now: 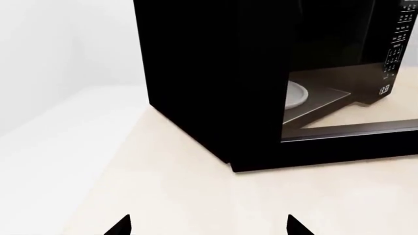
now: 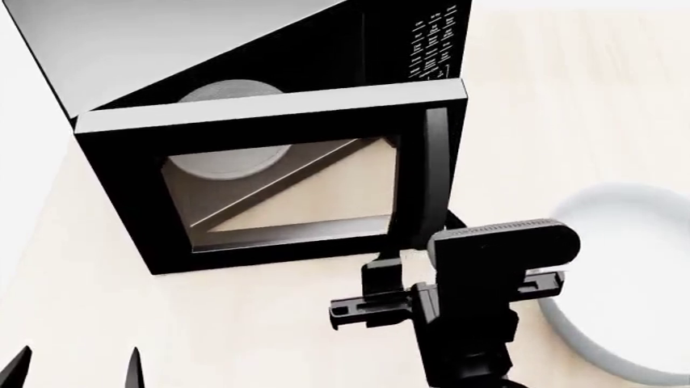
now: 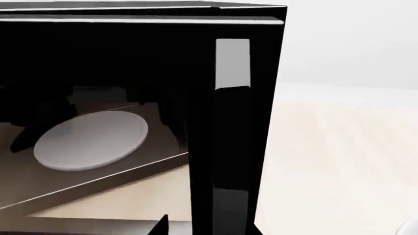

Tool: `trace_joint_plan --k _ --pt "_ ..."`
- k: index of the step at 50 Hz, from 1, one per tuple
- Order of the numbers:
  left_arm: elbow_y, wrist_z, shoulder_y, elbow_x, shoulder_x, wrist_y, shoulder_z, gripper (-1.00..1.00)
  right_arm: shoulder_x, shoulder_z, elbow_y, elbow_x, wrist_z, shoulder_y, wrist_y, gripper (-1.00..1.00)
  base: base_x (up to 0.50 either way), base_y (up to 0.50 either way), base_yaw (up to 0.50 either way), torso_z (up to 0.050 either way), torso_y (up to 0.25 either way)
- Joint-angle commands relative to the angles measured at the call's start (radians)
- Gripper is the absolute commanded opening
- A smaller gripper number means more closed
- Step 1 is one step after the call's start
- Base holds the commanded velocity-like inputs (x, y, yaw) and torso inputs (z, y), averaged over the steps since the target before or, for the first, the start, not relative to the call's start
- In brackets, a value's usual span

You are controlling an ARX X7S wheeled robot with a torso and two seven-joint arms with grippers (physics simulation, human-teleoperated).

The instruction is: Open the microwave.

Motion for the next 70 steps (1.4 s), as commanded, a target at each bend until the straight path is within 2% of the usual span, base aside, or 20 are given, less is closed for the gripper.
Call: trace_joint_plan --k 1,24,33,44,50,53,60,70 --pt "0.004 -0.005 -0.001 -0.002 -0.004 -0.002 0.001 1.00 -0.018 -0.020 -0.039 0.061 -0.051 0.012 -0.040 1.00 0.00 0.00 0.00 0.000 0.000" --pt "-0.004 -0.009 -0.008 -0.006 -0.007 0.003 0.007 1.00 0.026 0.048 -0.066 0.097 -0.030 0.003 -0.045 1.00 0.00 0.00 0.00 0.000 0.001" --pt "-0.006 -0.011 -0.009 -0.008 -0.008 0.003 0.010 1.00 0.057 0.067 -0.149 0.133 -0.002 -0.014 0.001 1.00 0.00 0.00 0.00 0.000 0.000" --pt "0.002 -0.014 -0.002 -0.010 -0.011 0.002 0.014 1.00 0.101 0.097 -0.314 0.244 0.091 0.032 0.182 1.00 0.00 0.00 0.00 0.000 0.000" --pt "0.008 -0.016 0.000 -0.012 -0.014 0.000 0.015 1.00 0.118 0.104 -0.411 0.297 0.198 0.102 0.338 1.00 0.00 0.00 0.00 0.000 0.000" --pt "0.006 -0.015 -0.002 -0.014 -0.014 0.002 0.016 1.00 0.117 0.153 -0.481 0.368 0.270 0.156 0.416 1.00 0.00 0.00 0.00 0.000 0.000" --pt "0.008 -0.017 0.000 -0.014 -0.015 0.003 0.019 1.00 0.123 0.201 -0.609 0.483 0.374 0.265 0.526 1.00 0.00 0.00 0.00 0.000 0.000" --pt "0.007 -0.017 -0.002 -0.018 -0.017 0.006 0.022 1.00 0.101 0.263 -0.561 0.674 0.465 0.481 0.656 1.00 0.00 0.00 0.00 0.000 0.000"
